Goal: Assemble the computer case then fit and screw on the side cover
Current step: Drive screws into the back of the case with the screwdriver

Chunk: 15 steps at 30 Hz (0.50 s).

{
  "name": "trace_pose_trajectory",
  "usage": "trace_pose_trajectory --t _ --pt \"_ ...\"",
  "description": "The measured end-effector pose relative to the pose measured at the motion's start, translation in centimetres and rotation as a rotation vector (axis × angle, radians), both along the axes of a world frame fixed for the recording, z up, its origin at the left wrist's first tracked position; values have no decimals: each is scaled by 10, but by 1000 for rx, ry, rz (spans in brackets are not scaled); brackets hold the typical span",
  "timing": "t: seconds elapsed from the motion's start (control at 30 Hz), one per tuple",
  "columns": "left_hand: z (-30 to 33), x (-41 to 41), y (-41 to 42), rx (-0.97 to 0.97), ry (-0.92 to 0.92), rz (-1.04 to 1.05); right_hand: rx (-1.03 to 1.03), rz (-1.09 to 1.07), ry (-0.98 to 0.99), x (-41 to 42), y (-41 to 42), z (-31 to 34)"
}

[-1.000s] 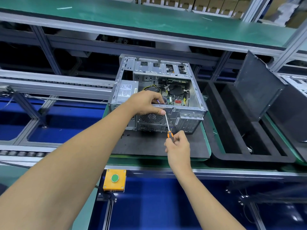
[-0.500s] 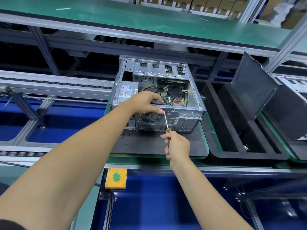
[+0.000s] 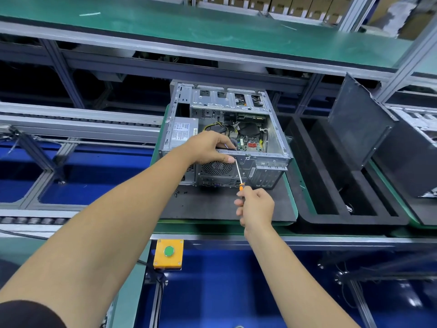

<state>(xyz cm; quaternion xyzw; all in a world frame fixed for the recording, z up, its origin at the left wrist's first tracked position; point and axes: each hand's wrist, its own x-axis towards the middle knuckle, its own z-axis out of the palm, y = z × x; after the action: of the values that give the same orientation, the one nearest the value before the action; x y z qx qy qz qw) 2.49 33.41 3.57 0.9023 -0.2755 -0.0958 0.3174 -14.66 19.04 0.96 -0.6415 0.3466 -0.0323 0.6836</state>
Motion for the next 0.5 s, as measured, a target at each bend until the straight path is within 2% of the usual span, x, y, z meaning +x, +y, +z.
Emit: trace_pose_trajectory --t 0.27,0.4,0.5 --pt "6 -1 -1 -73 91 8 -7 25 14 2 1 3" --pt "5 -2 -2 -69 84 48 110 40 76 3 1 5" --pt "5 -3 -3 -60 86 73 54 54 53 3 4 1"
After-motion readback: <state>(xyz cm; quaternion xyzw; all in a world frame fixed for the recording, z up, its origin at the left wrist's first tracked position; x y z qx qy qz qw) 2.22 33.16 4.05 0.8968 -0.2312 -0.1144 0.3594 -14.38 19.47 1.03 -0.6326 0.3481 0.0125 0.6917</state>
